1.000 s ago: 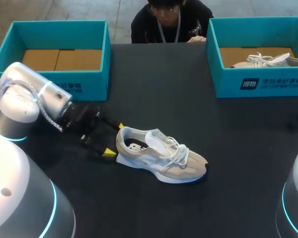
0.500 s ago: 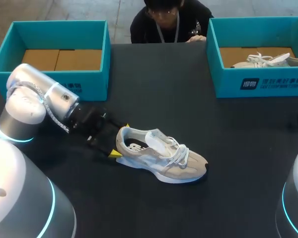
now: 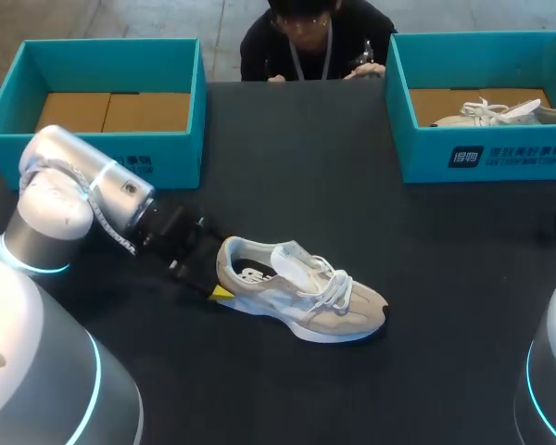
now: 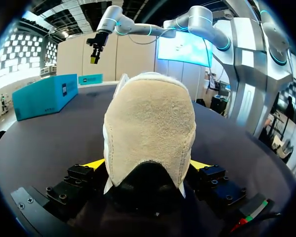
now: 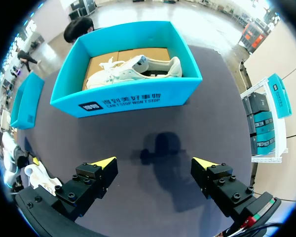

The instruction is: Take the shoe out of the shoebox, open the shoe tongue, remove and reinsert the insole, then place the shoe into the shoebox

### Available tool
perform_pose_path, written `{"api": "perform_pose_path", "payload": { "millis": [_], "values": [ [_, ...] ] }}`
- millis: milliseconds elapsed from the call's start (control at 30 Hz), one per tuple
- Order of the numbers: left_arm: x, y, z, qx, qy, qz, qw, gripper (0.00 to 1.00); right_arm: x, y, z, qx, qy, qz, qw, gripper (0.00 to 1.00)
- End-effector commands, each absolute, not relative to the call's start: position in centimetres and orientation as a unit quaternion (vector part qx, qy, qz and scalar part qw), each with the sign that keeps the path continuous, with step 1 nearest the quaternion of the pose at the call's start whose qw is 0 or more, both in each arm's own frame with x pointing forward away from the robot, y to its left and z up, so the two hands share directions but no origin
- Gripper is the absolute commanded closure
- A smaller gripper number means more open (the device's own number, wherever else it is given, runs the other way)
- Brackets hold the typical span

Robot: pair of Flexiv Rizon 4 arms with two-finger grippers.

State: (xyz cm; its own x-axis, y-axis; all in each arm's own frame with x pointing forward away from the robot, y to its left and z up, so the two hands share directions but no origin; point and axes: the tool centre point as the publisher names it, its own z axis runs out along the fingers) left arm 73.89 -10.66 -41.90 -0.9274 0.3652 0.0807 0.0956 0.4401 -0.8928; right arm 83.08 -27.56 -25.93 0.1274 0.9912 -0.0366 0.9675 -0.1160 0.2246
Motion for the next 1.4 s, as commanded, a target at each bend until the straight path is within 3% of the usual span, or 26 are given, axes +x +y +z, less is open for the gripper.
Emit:
{"api": "perform_pose_path", "payload": {
  "millis": [33,67,100,1400],
  "values": [
    [73.7,-10.9,-42.1,-0.137,-0.838,0.512,0.133,0.51,83.1,-27.6,-26.0,0.744,0.658,0.062,0.097,0.0],
    [73.6,-10.8,-42.1,-0.137,-0.837,0.513,0.132,0.67,83.1,-27.6,-26.0,0.744,0.658,0.062,0.097,0.0],
    [73.6,-10.8,-42.1,-0.137,-0.837,0.513,0.132,1.0,83.1,-27.6,-26.0,0.744,0.658,0.062,0.097,0.0],
    [73.6,-8.1,-41.1,-0.006,-0.802,0.597,0.012,1.0,83.1,-27.6,-26.0,0.744,0.658,0.062,0.097,0.0]
  ]
}}
